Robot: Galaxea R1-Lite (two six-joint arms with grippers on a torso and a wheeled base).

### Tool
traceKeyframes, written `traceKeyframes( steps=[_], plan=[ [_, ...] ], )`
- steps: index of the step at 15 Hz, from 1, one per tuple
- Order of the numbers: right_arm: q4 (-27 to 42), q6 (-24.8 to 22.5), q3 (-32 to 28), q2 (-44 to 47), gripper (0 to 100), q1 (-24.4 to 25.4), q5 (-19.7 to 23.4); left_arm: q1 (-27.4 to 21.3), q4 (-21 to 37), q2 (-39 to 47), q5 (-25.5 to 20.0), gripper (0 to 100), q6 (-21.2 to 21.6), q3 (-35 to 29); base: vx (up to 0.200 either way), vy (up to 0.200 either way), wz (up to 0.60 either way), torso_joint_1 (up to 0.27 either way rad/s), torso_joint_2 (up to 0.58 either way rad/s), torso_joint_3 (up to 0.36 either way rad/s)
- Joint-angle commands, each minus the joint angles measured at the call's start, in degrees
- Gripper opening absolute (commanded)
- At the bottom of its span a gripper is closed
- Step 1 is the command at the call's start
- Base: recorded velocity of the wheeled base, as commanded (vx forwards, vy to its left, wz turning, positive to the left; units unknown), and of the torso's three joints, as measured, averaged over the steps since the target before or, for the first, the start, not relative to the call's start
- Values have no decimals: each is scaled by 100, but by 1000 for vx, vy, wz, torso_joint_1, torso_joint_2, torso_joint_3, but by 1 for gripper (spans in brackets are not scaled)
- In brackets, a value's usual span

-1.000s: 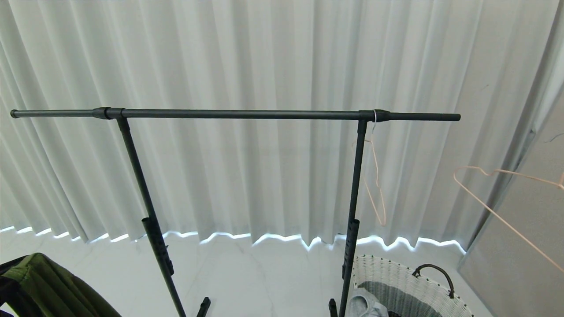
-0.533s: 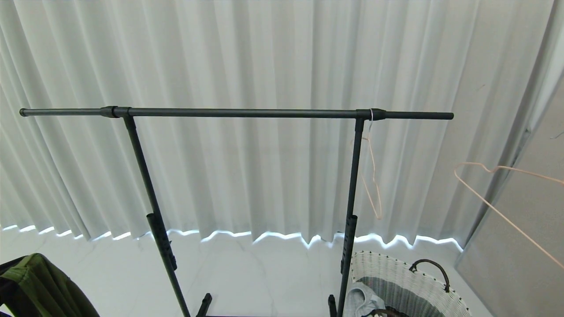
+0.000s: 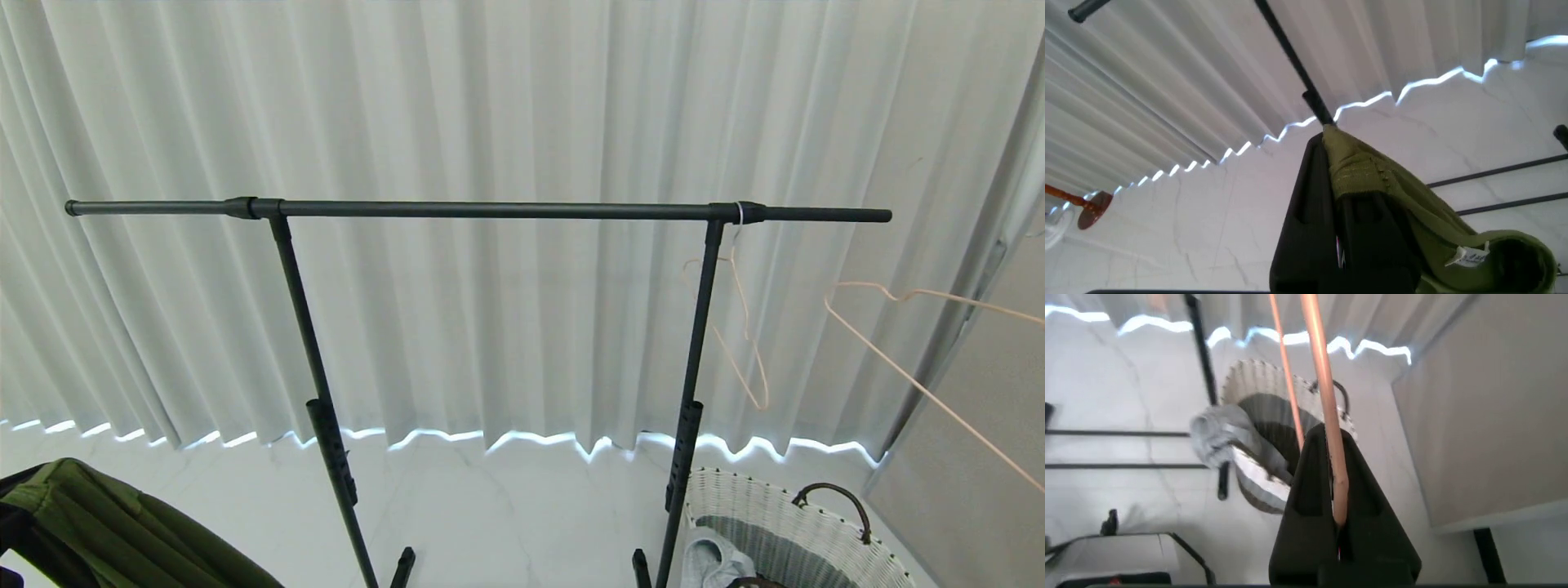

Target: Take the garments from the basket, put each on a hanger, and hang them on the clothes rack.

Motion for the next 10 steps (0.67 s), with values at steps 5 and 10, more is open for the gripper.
traceKeyframes(
  steps=[5,10],
  plan=[
    [21,-1,-539,-133,0,376,388,1,1,-7,-1,0,1,43,0,200,0,2,2,1],
    [48,8,-582,8,0,1686,388,1,1,-33,7,0,53,52,0,40,0,1,0,0]
  ],
)
